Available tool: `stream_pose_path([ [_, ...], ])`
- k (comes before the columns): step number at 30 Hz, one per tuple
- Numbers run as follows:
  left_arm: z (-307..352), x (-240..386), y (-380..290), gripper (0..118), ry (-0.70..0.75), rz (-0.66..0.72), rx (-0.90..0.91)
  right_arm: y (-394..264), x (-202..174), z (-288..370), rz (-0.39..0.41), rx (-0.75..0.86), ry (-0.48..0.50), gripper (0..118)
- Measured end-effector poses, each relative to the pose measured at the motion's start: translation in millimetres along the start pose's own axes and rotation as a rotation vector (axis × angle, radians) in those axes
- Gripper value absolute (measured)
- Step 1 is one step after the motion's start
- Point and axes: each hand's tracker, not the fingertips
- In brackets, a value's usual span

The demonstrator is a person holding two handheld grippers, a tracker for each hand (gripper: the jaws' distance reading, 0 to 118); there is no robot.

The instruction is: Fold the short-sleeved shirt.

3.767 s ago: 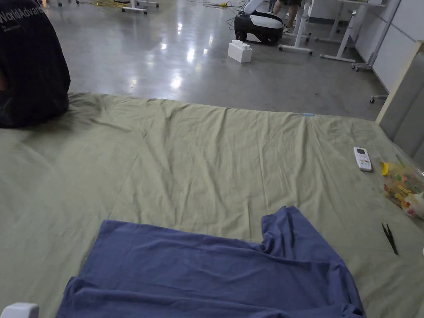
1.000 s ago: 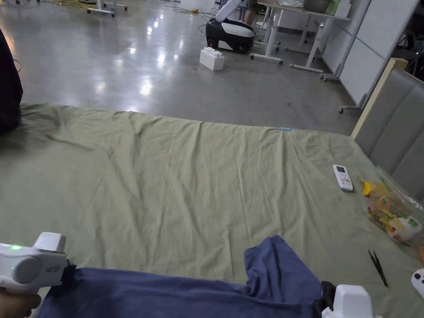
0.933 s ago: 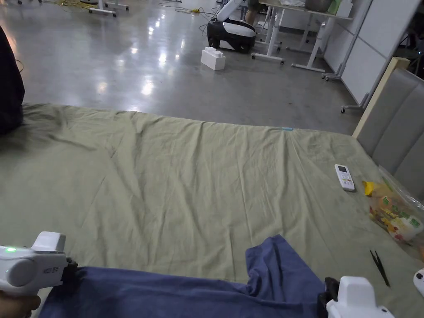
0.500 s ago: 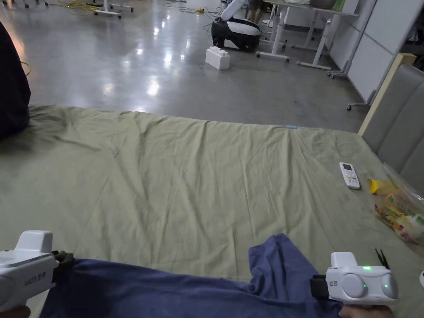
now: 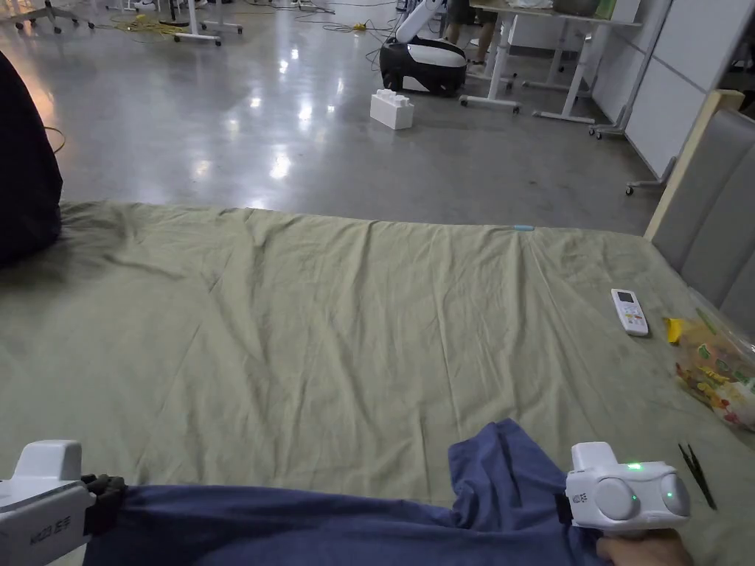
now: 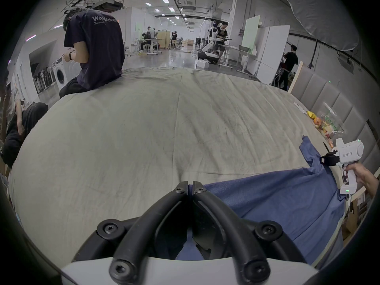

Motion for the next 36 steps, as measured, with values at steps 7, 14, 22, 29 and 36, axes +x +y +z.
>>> stream_pose_path([
  [7,13,-3,-5,3,0.001,-0.011,0.016,-7,15,56,-0.076,0.109,0.028,0],
  [14,47,-15,-21,3,-0.002,-0.003,0.049,-37,24,137,-0.089,0.197,0.063,0],
  [22,103,-24,-48,3,-0.01,-0.01,0.1,-92,38,203,-0.094,0.244,0.059,0],
  [29,146,-29,-86,3,-0.037,0.01,0.099,-154,39,232,-0.085,0.207,0.033,0],
  [36,157,-27,-151,3,-0.031,0.056,-0.021,-221,33,211,-0.046,0.058,-0.023,0],
])
